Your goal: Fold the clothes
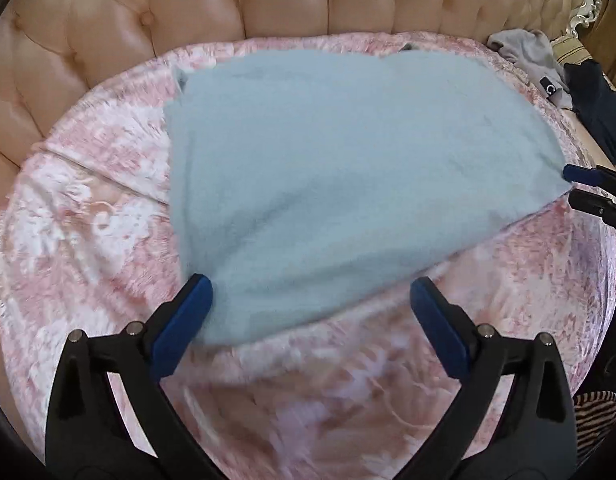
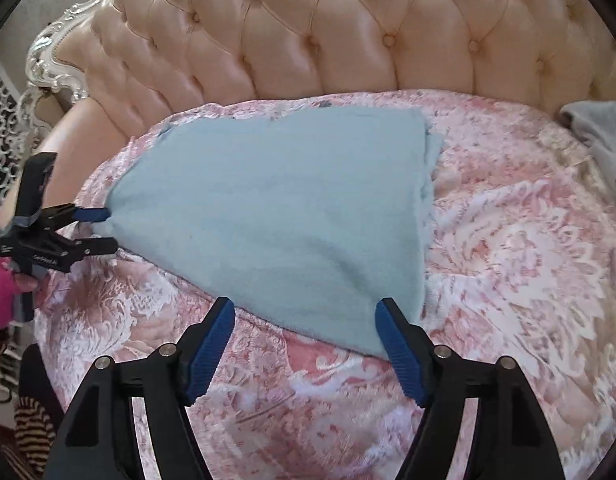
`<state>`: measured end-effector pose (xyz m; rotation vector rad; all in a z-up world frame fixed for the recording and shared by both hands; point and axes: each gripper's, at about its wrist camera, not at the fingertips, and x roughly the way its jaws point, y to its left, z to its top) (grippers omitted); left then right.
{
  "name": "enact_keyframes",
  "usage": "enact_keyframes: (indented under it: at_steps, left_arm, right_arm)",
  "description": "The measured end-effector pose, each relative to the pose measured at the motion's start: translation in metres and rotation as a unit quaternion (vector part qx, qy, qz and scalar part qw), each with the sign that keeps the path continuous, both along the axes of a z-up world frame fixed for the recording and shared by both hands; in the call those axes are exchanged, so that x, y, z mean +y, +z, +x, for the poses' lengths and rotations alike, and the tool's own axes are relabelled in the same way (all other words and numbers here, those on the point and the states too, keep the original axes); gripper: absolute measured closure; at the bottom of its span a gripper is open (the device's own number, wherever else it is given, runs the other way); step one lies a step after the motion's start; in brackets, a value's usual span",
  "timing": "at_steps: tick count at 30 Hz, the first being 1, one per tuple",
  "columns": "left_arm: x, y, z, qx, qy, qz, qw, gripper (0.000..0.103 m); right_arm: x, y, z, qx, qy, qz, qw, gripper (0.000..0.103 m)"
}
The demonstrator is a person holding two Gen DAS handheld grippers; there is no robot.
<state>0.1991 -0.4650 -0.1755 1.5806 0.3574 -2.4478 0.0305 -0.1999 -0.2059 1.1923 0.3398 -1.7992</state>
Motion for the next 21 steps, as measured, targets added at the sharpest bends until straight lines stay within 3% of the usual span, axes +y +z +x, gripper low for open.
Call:
enact_keyframes:
  at_steps: [3,4,6,7,11,12,14,18,19,20,21]
  left_arm:
    - [0.009,0.000,0.014,0.008,-0.007,-0.004,0.9999,0.000]
    - [0.001,-0.013,0.017,-0.017,0.006,0.001,0.9998,0.000]
    - [-0.012,-0.023,0.024,-0.028,0.019,-0.013,0.9993,0.000]
    - [-0.020,-0.025,0.030,-0.036,0.029,-0.004,0.9989,0.000]
    - [-0.044,0.008,0.059,0.014,0.063,0.027,0.9975,0.000]
    - [-0.053,0.018,0.066,0.039,0.073,0.052,0.9952,0.000]
    - [-0.067,0.027,0.074,0.077,0.094,0.096,0.9878,0.000]
    - [-0.098,0.027,0.062,0.142,0.143,0.201,0.9585,0.000]
    - [-0.103,0.026,0.059,0.154,0.154,0.220,0.9510,0.000]
    - [-0.106,0.024,0.057,0.159,0.164,0.232,0.9455,0.000]
    - [-0.107,0.022,0.056,0.160,0.169,0.238,0.9430,0.000]
  right_arm:
    - [0.003,0.007,0.017,0.005,0.011,-0.022,1.000,0.023]
    - [0.003,0.003,0.021,0.001,0.021,-0.019,1.000,0.023]
    - [0.010,-0.016,0.015,-0.016,0.011,0.011,1.000,0.023]
    - [0.020,-0.018,0.010,-0.028,-0.003,-0.002,1.000,0.024]
    - [0.073,0.003,-0.015,-0.063,-0.084,-0.060,0.993,0.024]
    - [0.083,0.010,-0.020,-0.065,-0.093,-0.079,0.990,0.024]
    - [0.090,0.019,-0.029,-0.058,-0.099,-0.094,0.989,0.024]
    - [0.069,0.018,-0.048,-0.057,-0.094,-0.107,0.988,0.025]
    - [0.061,0.017,-0.052,-0.050,-0.093,-0.106,0.989,0.032]
    - [0.053,0.015,-0.054,-0.040,-0.092,-0.103,0.990,0.045]
    - [0.046,0.012,-0.055,-0.033,-0.091,-0.098,0.991,0.051]
